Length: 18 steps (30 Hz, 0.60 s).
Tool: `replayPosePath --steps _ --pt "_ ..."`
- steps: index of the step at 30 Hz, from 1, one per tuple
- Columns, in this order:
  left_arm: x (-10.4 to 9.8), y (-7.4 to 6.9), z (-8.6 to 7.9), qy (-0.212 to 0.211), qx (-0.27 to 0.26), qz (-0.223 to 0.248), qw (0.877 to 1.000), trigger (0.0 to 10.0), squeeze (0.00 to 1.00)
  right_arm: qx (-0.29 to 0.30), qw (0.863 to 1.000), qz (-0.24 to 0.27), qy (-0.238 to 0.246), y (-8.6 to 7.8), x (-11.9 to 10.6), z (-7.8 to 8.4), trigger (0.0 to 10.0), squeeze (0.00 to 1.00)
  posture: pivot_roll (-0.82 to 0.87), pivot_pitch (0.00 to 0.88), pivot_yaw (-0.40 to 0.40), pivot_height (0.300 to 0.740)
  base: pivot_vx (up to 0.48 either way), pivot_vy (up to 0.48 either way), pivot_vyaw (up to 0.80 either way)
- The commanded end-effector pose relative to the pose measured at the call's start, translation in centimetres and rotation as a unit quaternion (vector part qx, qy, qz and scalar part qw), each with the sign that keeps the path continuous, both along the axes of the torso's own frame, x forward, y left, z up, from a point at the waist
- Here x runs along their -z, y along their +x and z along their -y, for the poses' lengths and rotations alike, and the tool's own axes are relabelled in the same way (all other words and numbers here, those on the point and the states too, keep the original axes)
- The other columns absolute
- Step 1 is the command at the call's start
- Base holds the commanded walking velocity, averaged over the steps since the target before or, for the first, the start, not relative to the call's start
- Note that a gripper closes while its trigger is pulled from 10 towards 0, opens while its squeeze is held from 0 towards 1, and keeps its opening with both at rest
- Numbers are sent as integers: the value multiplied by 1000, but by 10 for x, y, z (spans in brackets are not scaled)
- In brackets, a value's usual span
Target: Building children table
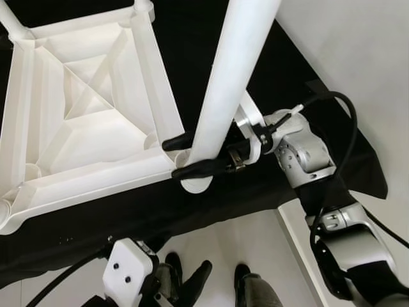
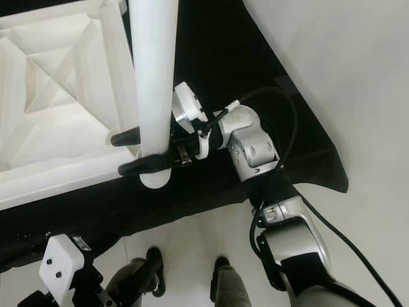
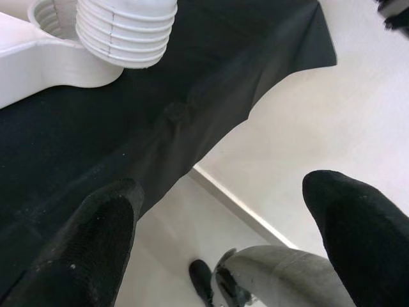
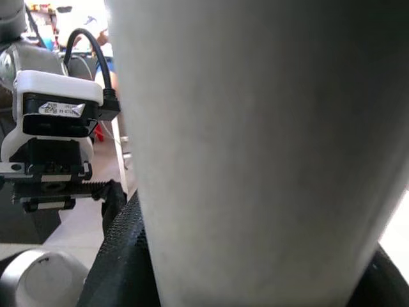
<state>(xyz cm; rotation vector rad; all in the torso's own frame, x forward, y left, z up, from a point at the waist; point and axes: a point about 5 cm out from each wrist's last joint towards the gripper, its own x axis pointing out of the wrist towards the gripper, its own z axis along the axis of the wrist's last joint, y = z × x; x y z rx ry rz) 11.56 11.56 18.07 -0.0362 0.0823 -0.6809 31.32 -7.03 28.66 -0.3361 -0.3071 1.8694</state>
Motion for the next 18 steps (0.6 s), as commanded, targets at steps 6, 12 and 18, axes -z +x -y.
replayPosePath --steps 6,12,18 --pt "1 -4 1 22 -29 22 999 10000 0 -12 999 14 -38 -1 2 -9 10000 0 113 453 19 740 0 0 0" --pt "0 -4 -6 73 -103 62 990 10000 0 -5 1000 -1 -6 4 -15 -28 10000 0 104 442 -2 740 0 0 0" --pt "0 -4 -9 96 -138 79 983 10000 0 14 1000 -8 0 9 -19 -39 10000 0 101 438 -18 740 0 0 0"
